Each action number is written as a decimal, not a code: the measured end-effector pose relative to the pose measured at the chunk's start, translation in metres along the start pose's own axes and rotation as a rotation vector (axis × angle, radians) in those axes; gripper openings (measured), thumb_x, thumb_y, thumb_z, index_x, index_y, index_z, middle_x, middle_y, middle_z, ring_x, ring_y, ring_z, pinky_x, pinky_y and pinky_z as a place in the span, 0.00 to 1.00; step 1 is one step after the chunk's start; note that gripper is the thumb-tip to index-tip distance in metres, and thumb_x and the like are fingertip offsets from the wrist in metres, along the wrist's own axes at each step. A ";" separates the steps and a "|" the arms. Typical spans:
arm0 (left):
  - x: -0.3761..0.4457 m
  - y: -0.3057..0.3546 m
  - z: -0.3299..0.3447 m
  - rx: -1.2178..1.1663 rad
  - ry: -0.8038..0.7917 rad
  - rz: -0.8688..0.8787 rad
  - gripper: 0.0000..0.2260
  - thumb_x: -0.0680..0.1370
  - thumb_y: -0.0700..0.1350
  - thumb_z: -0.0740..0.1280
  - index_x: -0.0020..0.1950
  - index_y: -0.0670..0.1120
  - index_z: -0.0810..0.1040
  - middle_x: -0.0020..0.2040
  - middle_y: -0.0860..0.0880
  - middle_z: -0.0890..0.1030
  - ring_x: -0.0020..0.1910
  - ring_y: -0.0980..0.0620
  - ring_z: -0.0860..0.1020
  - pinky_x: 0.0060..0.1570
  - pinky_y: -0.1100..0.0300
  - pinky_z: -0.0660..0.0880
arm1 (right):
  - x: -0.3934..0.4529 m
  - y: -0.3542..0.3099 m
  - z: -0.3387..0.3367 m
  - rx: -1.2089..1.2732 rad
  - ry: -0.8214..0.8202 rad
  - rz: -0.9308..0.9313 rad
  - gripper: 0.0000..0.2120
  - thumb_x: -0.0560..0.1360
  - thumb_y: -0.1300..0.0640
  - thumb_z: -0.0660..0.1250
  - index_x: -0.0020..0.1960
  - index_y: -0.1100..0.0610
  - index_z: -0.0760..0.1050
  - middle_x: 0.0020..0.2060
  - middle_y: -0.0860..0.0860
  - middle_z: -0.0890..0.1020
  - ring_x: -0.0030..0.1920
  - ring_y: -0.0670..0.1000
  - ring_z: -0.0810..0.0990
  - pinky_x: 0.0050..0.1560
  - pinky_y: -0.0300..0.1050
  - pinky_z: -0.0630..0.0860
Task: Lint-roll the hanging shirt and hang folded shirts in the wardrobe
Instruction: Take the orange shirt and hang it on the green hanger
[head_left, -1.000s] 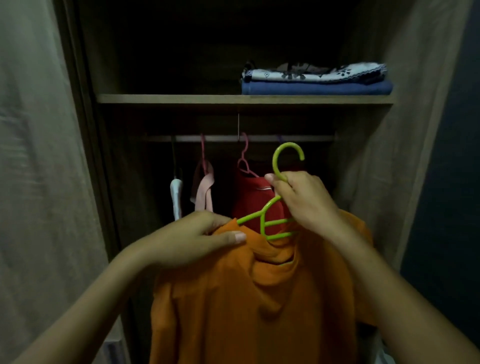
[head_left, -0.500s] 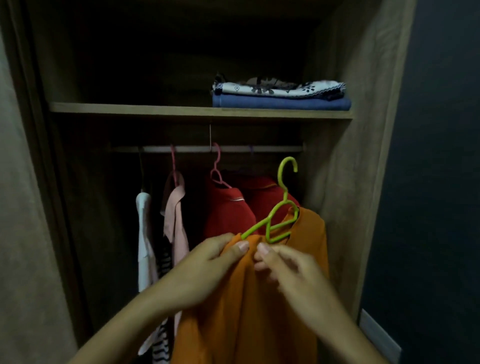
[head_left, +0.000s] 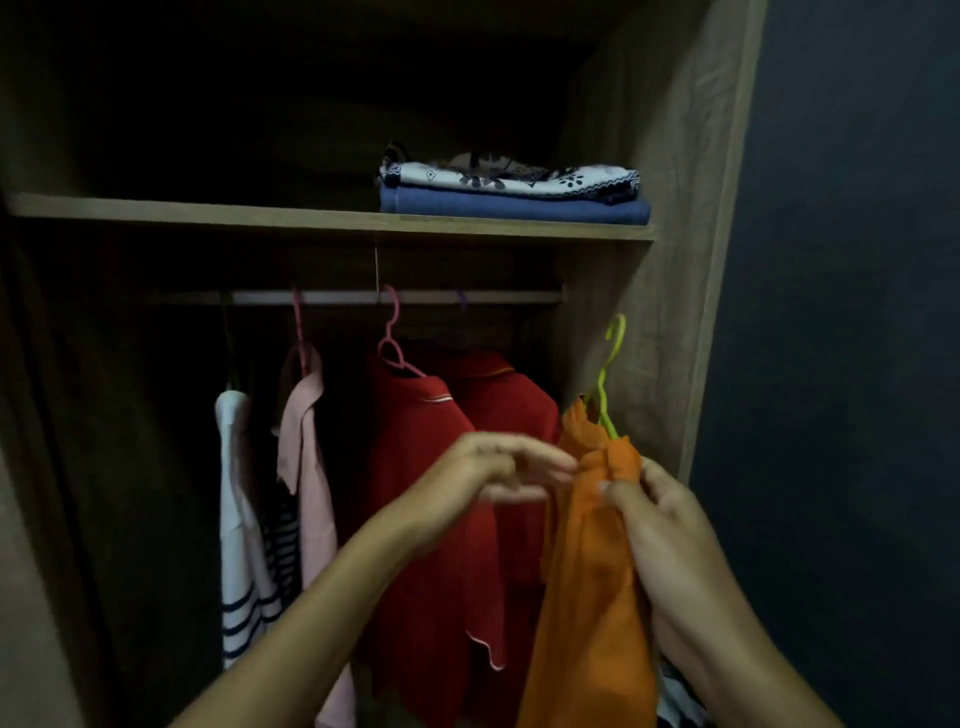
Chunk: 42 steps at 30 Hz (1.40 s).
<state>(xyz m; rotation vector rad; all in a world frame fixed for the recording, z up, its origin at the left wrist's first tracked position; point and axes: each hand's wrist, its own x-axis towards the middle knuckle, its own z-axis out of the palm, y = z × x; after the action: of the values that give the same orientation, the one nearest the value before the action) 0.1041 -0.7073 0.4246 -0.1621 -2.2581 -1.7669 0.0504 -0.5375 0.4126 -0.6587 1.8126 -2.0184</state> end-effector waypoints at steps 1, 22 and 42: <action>0.015 -0.005 -0.007 0.171 0.169 0.051 0.21 0.67 0.38 0.58 0.56 0.43 0.81 0.52 0.47 0.83 0.56 0.54 0.80 0.61 0.55 0.73 | 0.000 -0.001 -0.002 0.025 0.019 0.022 0.10 0.79 0.58 0.61 0.54 0.49 0.79 0.42 0.52 0.86 0.43 0.52 0.85 0.43 0.46 0.81; 0.177 -0.085 -0.036 1.764 0.237 -0.102 0.37 0.78 0.43 0.62 0.78 0.46 0.40 0.79 0.46 0.42 0.77 0.42 0.41 0.72 0.36 0.47 | 0.044 0.020 -0.038 -0.267 0.165 -0.109 0.20 0.76 0.68 0.58 0.54 0.45 0.77 0.40 0.49 0.84 0.40 0.51 0.83 0.43 0.47 0.78; 0.152 -0.094 -0.057 1.570 0.387 -0.072 0.28 0.80 0.60 0.52 0.67 0.38 0.69 0.71 0.39 0.66 0.77 0.43 0.50 0.74 0.47 0.52 | 0.050 0.026 -0.032 -0.424 0.135 -0.274 0.28 0.81 0.63 0.57 0.76 0.45 0.55 0.51 0.45 0.79 0.47 0.38 0.81 0.51 0.40 0.80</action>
<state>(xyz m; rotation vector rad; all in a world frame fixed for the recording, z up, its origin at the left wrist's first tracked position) -0.0568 -0.7972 0.3911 0.5081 -2.5748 0.3058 -0.0103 -0.5419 0.3898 -0.9545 2.3767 -1.8859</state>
